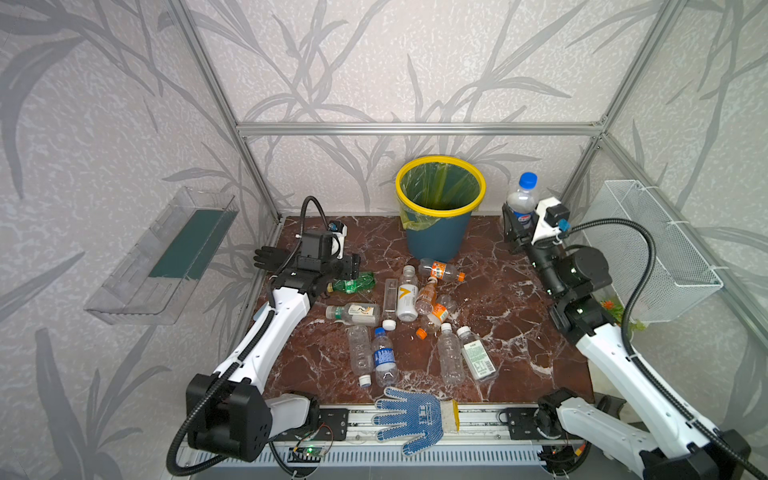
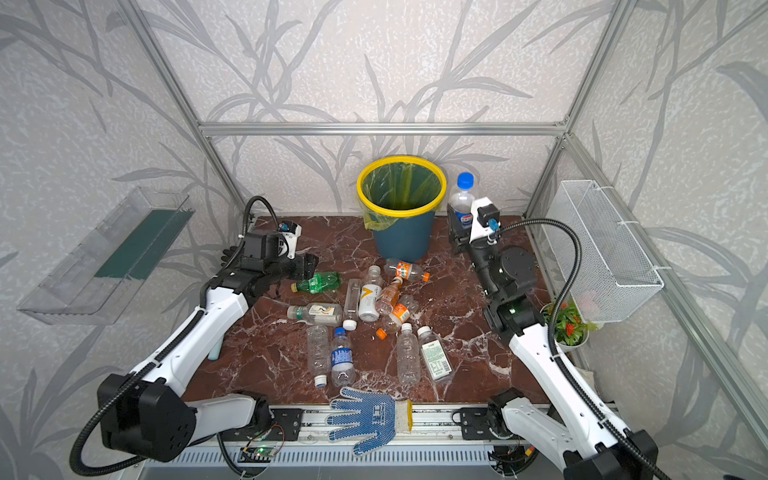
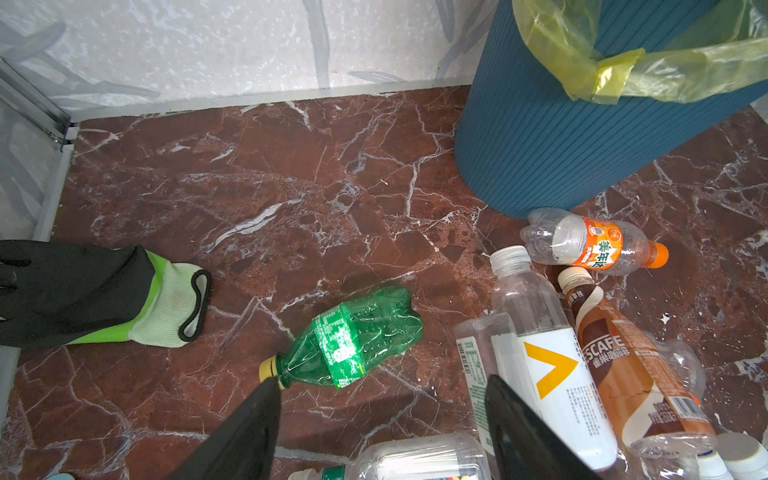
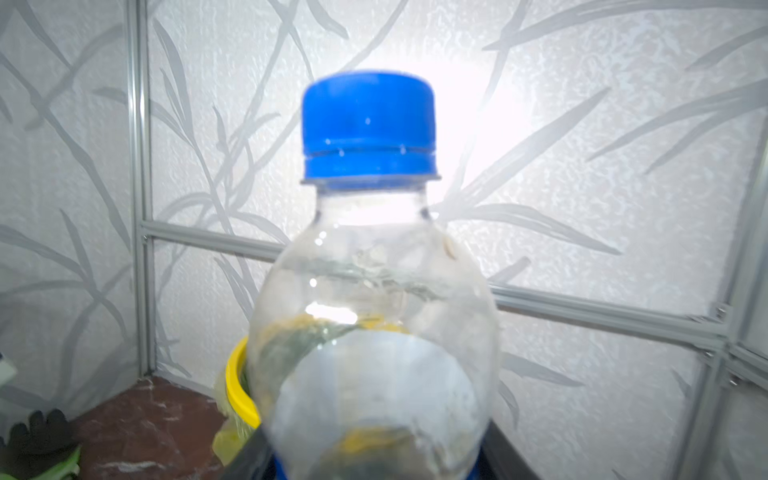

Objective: Throw the plastic bottles in the bin
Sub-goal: 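Lift the Pepsi bottle with the right gripper and release it over the bin, then grasp the green soda bottle with the left gripper while the right gripper withdraws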

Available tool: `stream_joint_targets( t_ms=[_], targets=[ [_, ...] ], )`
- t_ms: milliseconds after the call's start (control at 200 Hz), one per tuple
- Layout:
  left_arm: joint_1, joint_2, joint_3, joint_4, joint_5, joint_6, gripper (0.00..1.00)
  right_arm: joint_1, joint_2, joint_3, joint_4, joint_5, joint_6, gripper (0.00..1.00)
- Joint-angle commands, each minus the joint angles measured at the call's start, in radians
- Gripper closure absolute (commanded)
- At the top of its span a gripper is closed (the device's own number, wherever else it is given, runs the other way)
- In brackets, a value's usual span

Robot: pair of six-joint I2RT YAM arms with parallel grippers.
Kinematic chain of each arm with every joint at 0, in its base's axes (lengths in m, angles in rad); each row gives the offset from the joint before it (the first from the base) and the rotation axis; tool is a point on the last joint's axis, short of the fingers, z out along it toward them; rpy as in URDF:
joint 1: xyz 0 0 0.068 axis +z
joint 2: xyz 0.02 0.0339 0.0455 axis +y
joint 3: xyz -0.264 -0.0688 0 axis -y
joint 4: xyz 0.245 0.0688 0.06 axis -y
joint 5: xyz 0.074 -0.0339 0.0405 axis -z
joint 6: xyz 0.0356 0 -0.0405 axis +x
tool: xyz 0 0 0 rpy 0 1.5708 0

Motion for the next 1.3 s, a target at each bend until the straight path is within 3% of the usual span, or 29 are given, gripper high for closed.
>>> stream_joint_targets(
  t_ms=[0, 35, 105, 140, 170, 215, 245, 410, 505, 825, 1075, 1295],
  targets=[
    [-0.004, -0.005, -0.002, 0.014, -0.062, 0.015, 0.23, -0.002, 0.276, 0.384, -0.232, -0.133, 0.103, 0.46],
    [-0.003, 0.013, 0.018, -0.015, -0.088, 0.017, 0.23, 0.001, 0.394, 0.593, -0.443, -0.176, 0.089, 0.45],
    [-0.004, 0.059, 0.077, -0.110, -0.117, 0.032, 0.23, 0.006, 0.594, 0.943, -0.812, -0.236, 0.057, 0.35],
    [-0.003, 0.079, 0.097, -0.148, -0.106, 0.057, 0.23, 0.008, 0.657, 1.034, -0.919, -0.220, 0.051, 0.30],
    [-0.003, 0.095, 0.110, -0.177, -0.078, 0.096, 0.22, 0.008, 0.670, 1.046, -0.931, -0.209, 0.051, 0.16],
    [-0.003, 0.115, 0.124, -0.218, -0.045, 0.147, 0.22, 0.006, 0.653, 0.976, -0.853, -0.194, 0.060, 0.03],
    [-0.003, 0.126, 0.132, -0.233, -0.043, 0.161, 0.22, 0.001, 0.642, 0.947, -0.818, -0.193, 0.071, 0.00],
    [0.002, 0.149, 0.162, -0.256, -0.032, 0.200, 0.21, -0.023, 0.556, 0.849, -0.761, -0.175, 0.094, 0.01],
    [0.004, 0.159, 0.168, -0.271, -0.043, 0.234, 0.15, -0.050, 0.478, 0.747, -0.712, -0.177, 0.103, 0.01],
    [0.040, 0.275, 0.148, -0.291, -0.045, 0.370, 0.09, -0.187, 0.198, 0.250, -0.494, -0.254, 0.231, 0.01],
    [0.061, 0.330, 0.168, -0.267, -0.026, 0.512, 0.01, -0.206, 0.098, -0.023, -0.507, -0.258, 0.257, 0.00],
    [0.059, 0.465, 0.252, -0.364, 0.042, 0.609, 0.01, -0.206, 0.078, -0.105, -0.533, -0.259, 0.249, 0.01]
  ],
)
